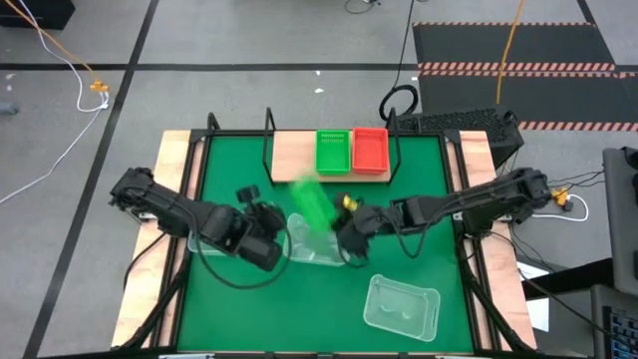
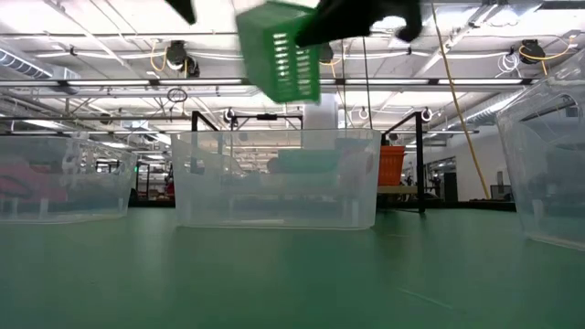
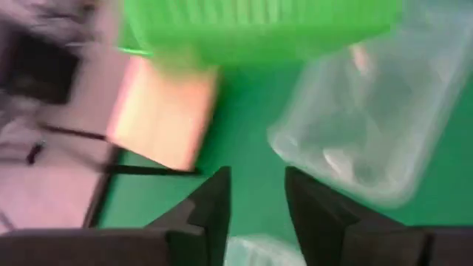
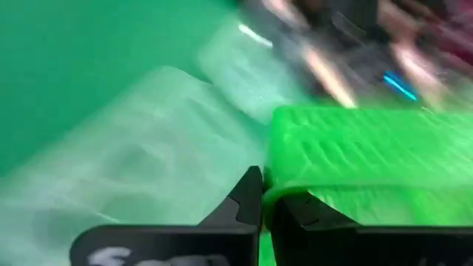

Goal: Stack baskets on shelf by color
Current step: Stack the green bin on top of the other green bins on the shelf

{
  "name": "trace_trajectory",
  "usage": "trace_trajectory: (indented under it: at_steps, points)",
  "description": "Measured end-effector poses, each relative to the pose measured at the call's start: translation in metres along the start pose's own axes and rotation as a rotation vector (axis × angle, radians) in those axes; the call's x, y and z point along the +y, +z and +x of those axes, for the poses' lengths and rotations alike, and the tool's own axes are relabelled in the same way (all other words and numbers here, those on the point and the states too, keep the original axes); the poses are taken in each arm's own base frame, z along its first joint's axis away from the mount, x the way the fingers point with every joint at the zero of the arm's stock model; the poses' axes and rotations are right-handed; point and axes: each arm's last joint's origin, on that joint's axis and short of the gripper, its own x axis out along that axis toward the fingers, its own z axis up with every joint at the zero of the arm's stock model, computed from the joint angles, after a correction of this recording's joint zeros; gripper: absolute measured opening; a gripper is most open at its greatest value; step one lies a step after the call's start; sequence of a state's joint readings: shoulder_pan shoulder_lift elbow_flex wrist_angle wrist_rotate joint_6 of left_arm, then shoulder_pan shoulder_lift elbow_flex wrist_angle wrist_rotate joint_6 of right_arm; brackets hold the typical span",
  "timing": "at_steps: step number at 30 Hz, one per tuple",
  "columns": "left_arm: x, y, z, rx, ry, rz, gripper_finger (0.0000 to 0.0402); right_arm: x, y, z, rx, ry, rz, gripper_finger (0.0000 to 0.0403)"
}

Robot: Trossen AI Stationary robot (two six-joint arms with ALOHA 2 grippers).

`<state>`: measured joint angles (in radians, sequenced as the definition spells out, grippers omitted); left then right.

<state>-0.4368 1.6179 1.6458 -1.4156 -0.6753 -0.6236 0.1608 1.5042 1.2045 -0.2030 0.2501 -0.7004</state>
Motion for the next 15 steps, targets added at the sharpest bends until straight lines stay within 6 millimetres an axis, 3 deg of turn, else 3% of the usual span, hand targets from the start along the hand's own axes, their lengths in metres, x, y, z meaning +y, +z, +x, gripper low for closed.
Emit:
trace_trajectory:
  at_steps: [7,11,15]
  points:
    - [0.014,-0.028,-0.036,-0.226,0.116,-0.118,0.0128,-0.047,-0.020,-0.012,0.262,-0.259,0.129,0.0000]
    - [0.027,-0.047,-0.034,-0.344,0.207,-0.229,0.0128,-0.098,-0.032,-0.022,0.302,-0.349,0.298,0.0000]
    - [0.048,-0.067,-0.018,-0.429,0.305,-0.381,0.0128,-0.147,-0.045,-0.024,0.366,-0.335,0.473,0.0000]
